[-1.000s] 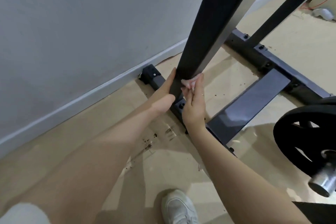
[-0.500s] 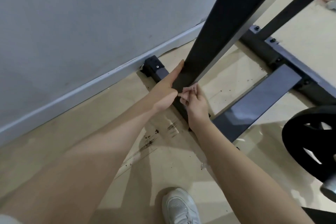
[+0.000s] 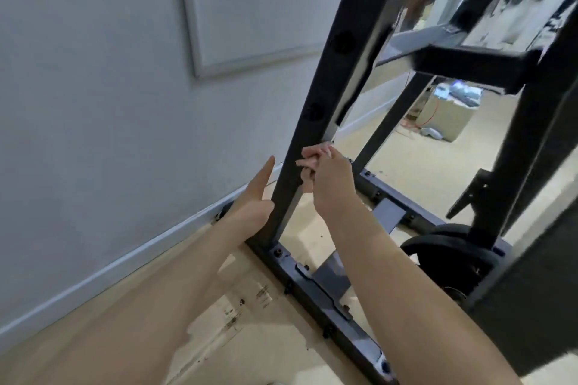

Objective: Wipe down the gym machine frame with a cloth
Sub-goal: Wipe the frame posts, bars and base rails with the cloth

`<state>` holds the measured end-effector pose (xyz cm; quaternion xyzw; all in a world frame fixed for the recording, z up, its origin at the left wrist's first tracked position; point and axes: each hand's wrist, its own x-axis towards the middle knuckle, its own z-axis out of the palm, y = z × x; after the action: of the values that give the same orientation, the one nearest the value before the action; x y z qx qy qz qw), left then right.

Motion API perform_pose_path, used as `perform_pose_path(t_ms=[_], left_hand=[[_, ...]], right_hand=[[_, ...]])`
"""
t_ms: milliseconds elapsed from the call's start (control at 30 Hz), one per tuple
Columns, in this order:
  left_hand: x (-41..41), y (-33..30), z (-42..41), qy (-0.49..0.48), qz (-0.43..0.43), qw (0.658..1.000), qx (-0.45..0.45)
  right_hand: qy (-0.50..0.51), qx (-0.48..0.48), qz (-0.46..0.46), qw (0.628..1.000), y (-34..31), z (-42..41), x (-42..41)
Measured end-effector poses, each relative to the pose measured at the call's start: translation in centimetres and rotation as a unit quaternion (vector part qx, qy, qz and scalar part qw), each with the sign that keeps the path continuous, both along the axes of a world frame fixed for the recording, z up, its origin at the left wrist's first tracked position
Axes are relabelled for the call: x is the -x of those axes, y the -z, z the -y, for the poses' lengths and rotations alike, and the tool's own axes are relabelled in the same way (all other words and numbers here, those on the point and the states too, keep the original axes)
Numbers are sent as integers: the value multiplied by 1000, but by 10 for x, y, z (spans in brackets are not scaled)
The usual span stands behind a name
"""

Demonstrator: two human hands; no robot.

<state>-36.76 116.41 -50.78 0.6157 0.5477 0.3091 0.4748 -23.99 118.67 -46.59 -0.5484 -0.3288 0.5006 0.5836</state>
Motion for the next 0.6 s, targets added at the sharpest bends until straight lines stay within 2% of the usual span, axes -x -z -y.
perform_pose_path(t_ms=[133, 233, 300, 467, 567, 600], left_hand=[[-6, -52, 14, 19, 3, 997, -71], [-14, -88, 15, 36, 10, 993, -111], [-22, -115, 15, 52, 19, 989, -139], [-43, -184, 9, 59, 46, 972, -223], [-51, -211, -1, 47, 49, 958, -279], [-53, -215, -6, 46, 47, 952, -300]], right_hand=[[15, -9, -56, 998, -69, 19, -9], [46, -81, -58, 994, -116, 23, -13], [52, -96, -65, 992, -144, 19, -17], [39, -49, -36, 997, -171, 22, -23], [70, -142, 59, 986, -197, 28, -30], [77, -182, 49, 979, -211, 25, -33]])
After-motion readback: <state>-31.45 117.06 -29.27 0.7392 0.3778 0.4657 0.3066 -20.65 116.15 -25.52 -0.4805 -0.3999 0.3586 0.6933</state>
